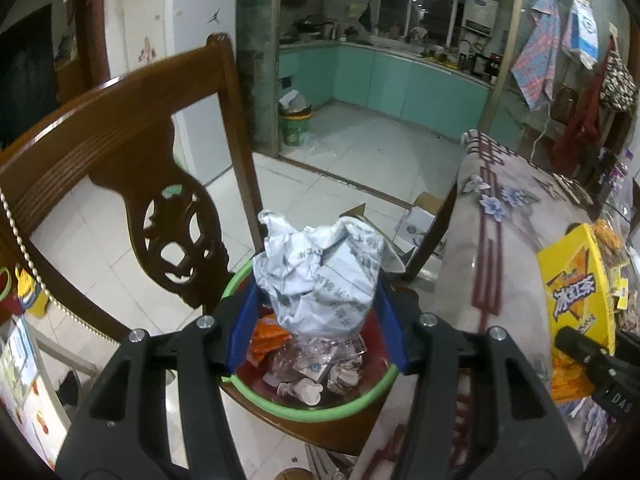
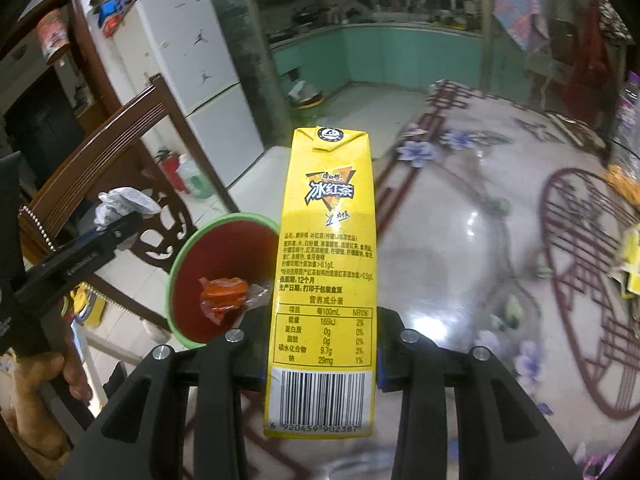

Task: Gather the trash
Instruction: 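Carry the white paper and tea carton over the red bin and open both tools, then grasp the pink wrapper with the right tool while the left tool grasps the crumpled newspaper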

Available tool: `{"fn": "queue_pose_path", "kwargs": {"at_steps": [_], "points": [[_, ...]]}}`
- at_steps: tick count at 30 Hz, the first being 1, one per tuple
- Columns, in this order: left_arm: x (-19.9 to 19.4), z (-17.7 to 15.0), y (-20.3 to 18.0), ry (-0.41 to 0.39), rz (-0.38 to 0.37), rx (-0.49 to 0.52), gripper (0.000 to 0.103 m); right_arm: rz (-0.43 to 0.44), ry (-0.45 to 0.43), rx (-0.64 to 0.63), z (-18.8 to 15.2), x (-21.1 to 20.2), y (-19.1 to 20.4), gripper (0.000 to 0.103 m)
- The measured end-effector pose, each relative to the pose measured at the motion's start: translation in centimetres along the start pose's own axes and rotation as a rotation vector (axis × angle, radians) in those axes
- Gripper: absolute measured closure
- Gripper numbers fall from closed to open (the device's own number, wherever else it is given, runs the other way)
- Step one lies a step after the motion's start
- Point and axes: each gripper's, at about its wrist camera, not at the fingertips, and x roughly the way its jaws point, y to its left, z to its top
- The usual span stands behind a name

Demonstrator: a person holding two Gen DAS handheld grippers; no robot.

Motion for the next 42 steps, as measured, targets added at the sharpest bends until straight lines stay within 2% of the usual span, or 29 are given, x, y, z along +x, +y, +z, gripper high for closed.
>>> {"fn": "queue_pose_path", "kwargs": {"at_steps": [8, 13, 14, 15, 16, 17, 24, 30, 33, 38, 41, 42], "points": [[1.9, -0.5, 2.5, 0.072, -0.008, -0.107, 0.051, 0.107, 0.099, -0.058, 1.8, 4.7, 3.3, 0.068], [2.5, -0.8, 3.0, 0.094, -0.008, -0.136, 0.050, 0.125, 0.150, -0.094, 2.7, 7.6, 5.3, 0.067], [2.6, -0.9, 3.1, 0.096, -0.008, -0.144, 0.048, 0.128, 0.152, -0.100, 2.8, 8.0, 5.7, 0.064], [2.7, -0.9, 3.2, 0.099, -0.004, -0.152, 0.039, 0.121, 0.153, -0.114, 3.0, 8.4, 6.1, 0.046], [2.7, -0.9, 3.3, 0.100, 0.002, -0.160, 0.025, 0.101, 0.146, -0.122, 3.2, 8.5, 6.3, 0.038], [2.6, -0.9, 3.5, 0.087, 0.003, -0.170, 0.023, 0.084, 0.130, -0.127, 3.2, 8.3, 6.3, 0.036], [2.2, -0.9, 2.9, 0.082, -0.016, -0.163, 0.022, 0.015, 0.067, -0.127, 1.8, 5.0, 4.7, 0.036], [1.9, -0.9, 1.0, 0.079, -0.041, -0.118, 0.022, 0.008, 0.037, -0.019, -0.9, -0.6, -0.2, 0.034], [1.6, -0.9, -0.3, 0.080, -0.060, -0.092, 0.022, -0.013, 0.018, 0.013, -2.4, -3.3, -2.2, 0.030], [0.8, -1.1, -3.0, 0.079, -0.111, -0.047, 0.020, -0.103, 0.023, 0.046, -5.8, -8.0, -7.1, 0.029], [0.1, -1.3, -4.9, 0.072, -0.134, -0.016, 0.020, -0.200, 0.056, 0.032, -8.2, -10.6, -10.7, 0.027], [0.0, -1.3, -5.4, 0.071, -0.138, -0.012, 0.020, -0.249, 0.074, 0.028, -9.2, -11.6, -12.4, 0.024]]}}
